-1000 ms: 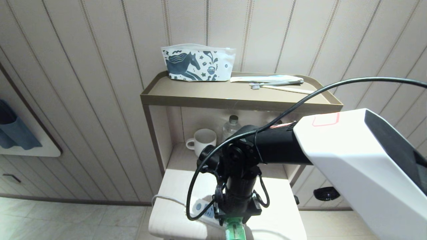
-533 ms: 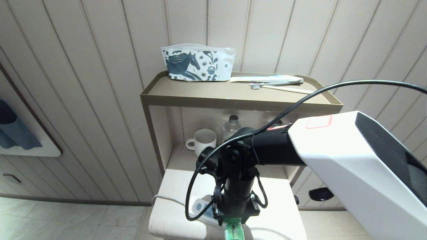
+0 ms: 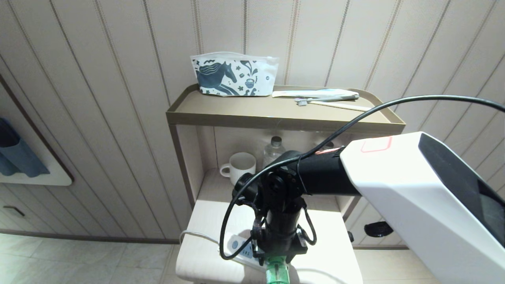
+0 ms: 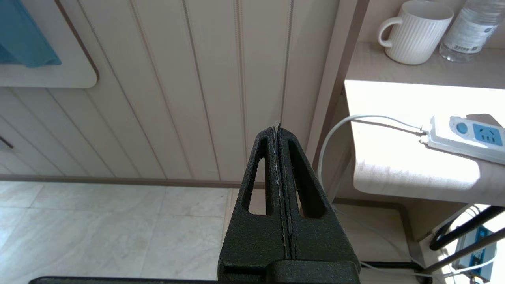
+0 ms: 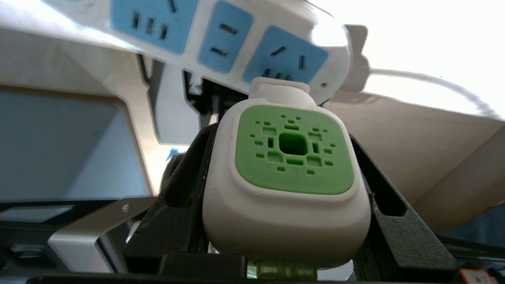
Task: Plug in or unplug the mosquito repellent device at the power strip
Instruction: Insert the plug into the socket
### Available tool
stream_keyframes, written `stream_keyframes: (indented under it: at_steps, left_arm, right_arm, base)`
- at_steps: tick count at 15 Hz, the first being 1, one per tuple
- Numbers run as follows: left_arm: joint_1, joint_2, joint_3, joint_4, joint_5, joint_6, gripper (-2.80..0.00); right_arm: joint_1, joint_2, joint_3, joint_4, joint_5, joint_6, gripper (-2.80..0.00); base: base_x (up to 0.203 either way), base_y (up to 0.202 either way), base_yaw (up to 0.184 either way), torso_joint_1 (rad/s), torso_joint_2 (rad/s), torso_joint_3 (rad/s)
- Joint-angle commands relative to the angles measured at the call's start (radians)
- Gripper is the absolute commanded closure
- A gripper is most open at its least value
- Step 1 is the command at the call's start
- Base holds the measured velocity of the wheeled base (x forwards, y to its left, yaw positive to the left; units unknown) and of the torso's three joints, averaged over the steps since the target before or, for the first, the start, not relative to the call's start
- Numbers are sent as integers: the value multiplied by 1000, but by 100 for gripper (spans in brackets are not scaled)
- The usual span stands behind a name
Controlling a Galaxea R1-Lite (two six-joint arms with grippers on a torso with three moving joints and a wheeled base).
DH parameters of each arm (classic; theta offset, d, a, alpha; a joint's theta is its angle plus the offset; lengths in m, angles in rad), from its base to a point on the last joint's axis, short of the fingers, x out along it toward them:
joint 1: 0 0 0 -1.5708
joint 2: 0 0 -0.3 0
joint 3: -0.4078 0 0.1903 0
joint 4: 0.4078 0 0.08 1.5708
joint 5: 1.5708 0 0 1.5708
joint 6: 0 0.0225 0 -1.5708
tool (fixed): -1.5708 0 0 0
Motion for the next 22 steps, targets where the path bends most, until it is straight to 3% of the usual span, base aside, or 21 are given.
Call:
stream_keyframes:
  at_steps: [1,22]
  left_arm:
    - [0,1,1,1,0,0,0]
    - [0,1,0,1,0,0,0]
  right_arm:
    - [7,0,7,6,-23,7,0]
    - [-49,47,-112,6,-57,7,0]
  base:
    - [0,0,0,0,0,0]
    - [0,0,0,0,0,0]
